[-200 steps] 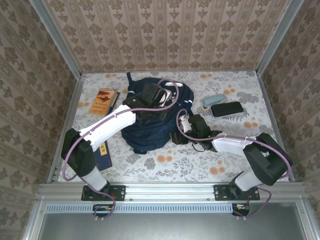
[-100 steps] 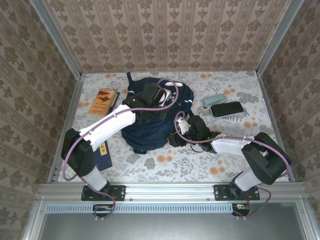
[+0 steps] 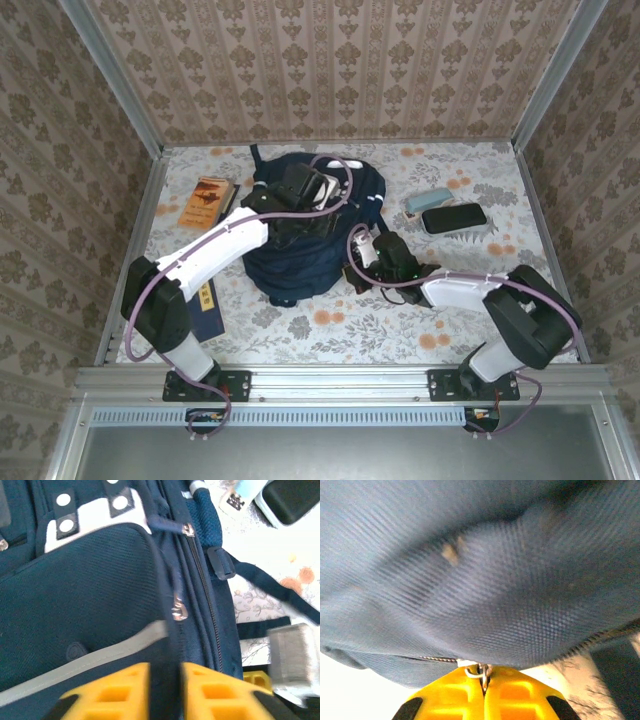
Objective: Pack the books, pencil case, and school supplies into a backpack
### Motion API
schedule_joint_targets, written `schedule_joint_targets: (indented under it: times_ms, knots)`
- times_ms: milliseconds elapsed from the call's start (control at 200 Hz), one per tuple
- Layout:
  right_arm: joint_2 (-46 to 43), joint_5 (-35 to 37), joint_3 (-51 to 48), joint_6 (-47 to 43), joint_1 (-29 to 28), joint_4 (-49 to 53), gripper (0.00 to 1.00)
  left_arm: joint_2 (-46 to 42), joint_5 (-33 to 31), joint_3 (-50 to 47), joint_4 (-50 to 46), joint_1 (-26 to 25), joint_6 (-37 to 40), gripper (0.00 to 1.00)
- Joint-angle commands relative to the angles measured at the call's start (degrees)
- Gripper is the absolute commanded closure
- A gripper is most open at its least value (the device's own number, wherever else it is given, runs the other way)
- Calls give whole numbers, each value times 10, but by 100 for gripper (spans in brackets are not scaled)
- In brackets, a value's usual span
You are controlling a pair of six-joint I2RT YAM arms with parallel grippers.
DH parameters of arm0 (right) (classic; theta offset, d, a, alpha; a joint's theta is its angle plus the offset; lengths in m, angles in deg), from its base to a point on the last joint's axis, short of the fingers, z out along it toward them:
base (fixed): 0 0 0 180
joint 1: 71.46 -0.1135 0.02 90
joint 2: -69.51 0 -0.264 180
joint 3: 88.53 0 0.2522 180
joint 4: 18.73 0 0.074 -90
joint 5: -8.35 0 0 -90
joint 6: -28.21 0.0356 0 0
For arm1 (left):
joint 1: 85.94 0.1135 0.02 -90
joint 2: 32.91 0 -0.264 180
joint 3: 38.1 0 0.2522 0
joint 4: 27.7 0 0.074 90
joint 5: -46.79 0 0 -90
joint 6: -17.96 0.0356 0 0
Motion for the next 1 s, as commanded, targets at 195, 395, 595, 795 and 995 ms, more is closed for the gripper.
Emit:
schedule_joint_targets:
  times_ms: [195, 395, 595, 795, 995]
  knots:
    - [-91, 32, 2, 64, 69, 101, 100, -75, 133, -42, 25, 47, 122, 35]
    - [-80, 11, 45, 63, 106, 148, 100, -70, 206, -70, 10, 45, 222, 25]
    - [-70, -13, 63, 53, 125, 167, 100, -24, 217, -68, 14, 44, 271, 26]
    - [-70, -27, 59, 56, 132, 167, 100, 45, 197, -33, 5, 36, 325, 35]
    - [-65, -37, 60, 61, 133, 166, 100, 109, 215, 22, -47, 35, 384, 41]
